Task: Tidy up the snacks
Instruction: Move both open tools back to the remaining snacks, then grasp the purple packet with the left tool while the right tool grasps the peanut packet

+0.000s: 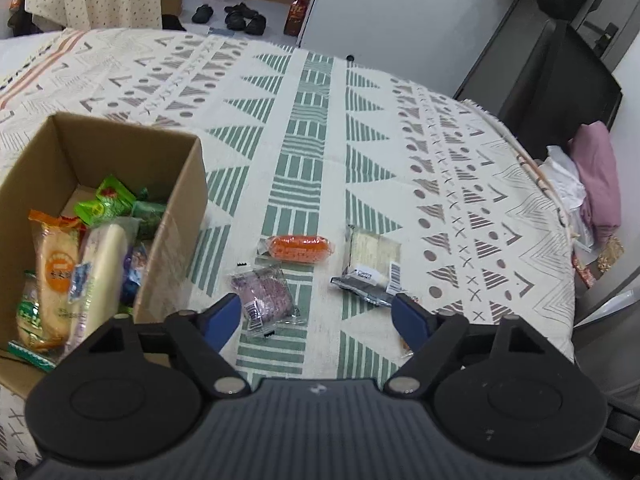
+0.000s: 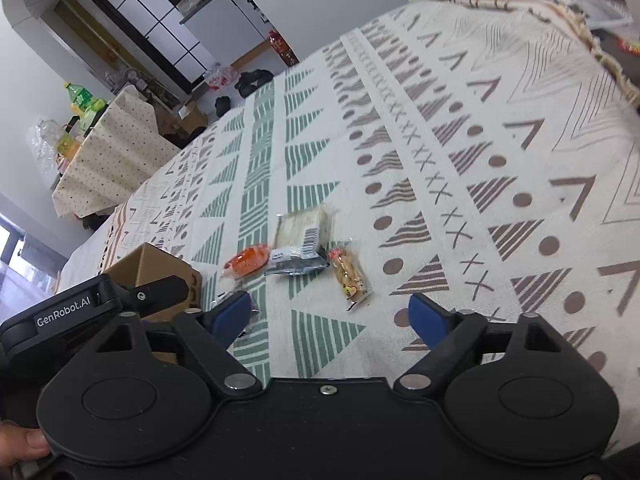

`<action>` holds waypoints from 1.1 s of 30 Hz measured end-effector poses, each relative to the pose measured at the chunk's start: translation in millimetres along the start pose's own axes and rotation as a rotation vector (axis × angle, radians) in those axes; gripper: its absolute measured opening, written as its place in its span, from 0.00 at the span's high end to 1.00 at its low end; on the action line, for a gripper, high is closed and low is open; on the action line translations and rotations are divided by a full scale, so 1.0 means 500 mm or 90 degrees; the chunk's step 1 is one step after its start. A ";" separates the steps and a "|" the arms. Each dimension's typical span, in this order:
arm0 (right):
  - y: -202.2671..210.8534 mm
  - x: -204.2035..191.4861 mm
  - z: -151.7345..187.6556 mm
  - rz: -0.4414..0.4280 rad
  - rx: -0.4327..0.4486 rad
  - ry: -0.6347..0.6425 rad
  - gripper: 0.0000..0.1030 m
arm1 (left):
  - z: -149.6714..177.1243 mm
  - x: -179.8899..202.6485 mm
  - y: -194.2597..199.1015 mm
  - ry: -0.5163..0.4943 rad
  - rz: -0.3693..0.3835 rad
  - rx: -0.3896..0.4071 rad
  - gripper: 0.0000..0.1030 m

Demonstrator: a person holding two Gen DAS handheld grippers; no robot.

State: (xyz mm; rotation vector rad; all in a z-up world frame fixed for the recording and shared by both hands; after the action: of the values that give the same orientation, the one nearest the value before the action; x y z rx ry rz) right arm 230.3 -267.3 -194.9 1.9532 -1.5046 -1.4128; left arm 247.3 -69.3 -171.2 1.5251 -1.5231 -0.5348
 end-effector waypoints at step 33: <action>-0.145 0.014 -0.016 0.019 -0.023 0.107 0.51 | 0.013 -0.043 -0.158 0.029 -0.128 -0.058 0.65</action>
State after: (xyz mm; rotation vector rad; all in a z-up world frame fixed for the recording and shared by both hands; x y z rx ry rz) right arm 277.7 -246.2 -247.0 1.9666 -1.4171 -1.2210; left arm 283.1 -62.5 -244.7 1.6169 -1.3010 -0.6718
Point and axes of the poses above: each gripper's, at about its wrist camera, not at the fingertips, and y roughly against the way its jaws point, x to its right, z to its underside, the point moved 5 cm from there along -y, roughly the way its jaws point, and after that the axes turned 1 degree about z, right-handed, at the moved point
